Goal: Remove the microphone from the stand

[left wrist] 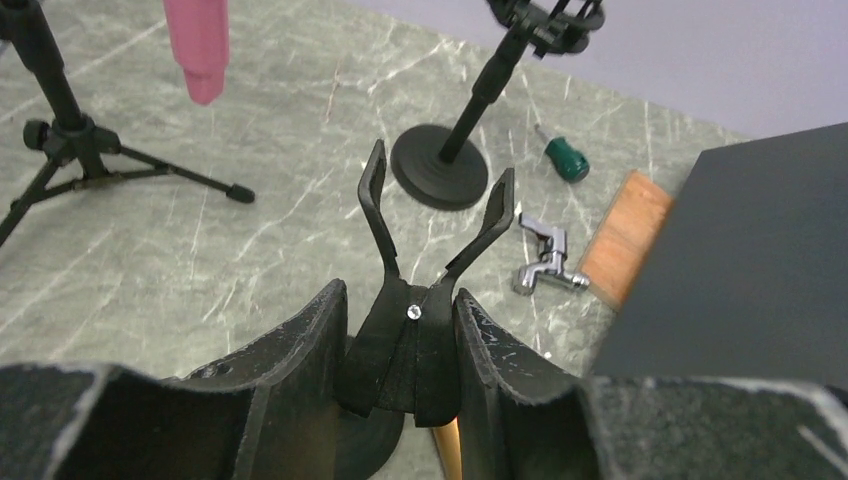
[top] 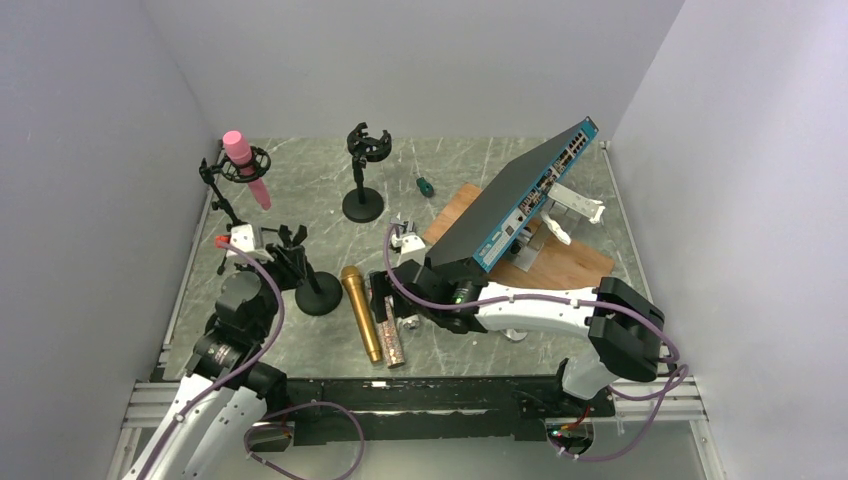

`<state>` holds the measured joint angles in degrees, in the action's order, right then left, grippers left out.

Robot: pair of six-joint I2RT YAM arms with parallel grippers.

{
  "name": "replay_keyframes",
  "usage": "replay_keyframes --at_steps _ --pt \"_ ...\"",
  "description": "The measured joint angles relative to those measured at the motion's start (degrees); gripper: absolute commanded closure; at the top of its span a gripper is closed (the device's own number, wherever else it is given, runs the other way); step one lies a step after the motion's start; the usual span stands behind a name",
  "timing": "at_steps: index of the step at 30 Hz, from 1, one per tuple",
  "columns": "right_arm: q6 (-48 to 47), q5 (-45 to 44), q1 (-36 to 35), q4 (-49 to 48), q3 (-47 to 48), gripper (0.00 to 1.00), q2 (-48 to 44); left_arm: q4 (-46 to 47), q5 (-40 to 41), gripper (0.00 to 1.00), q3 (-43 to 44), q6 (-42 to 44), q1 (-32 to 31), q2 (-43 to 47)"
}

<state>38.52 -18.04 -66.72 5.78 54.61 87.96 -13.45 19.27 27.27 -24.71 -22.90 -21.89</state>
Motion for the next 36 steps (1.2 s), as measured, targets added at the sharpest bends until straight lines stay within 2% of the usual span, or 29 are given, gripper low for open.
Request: replay_keyframes --at_steps 9,11,14,16,23,30,36 --pt "0.00 -1.01 0.02 -0.52 -1.92 0.10 -2.43 -2.29 1.09 0.90 -0.13 -3.32 -0.37 -3.08" --pt "-0.02 -1.16 0.02 -0.83 -1.97 0.10 -2.82 -2.32 1.66 0.92 -0.11 -3.67 -0.50 -3.08" --pt "-0.04 -1.25 0.02 -1.16 -1.99 0.09 -2.97 -2.99 2.16 1.00 0.50 -3.45 -0.61 -3.17" --pt "-0.04 -1.22 0.02 -1.22 -2.10 0.09 -2.97 -3.98 2.64 1.00 1.55 -3.13 -0.72 -4.00" --pt "-0.87 -0.92 0.02 -3.08 -5.25 0.08 -5.70 -4.70 7.17 1.00 6.97 -2.71 -0.79 -13.05" --pt "-3.41 0.15 -0.26 -9.05 -12.20 0.07 -15.02 1.14 11.80 1.00 10.75 -0.35 -0.81 -22.99" --pt "-7.67 2.12 -0.59 -14.91 -17.31 0.06 -20.52 8.13 14.84 1.00 16.85 5.07 -0.81 -36.09"
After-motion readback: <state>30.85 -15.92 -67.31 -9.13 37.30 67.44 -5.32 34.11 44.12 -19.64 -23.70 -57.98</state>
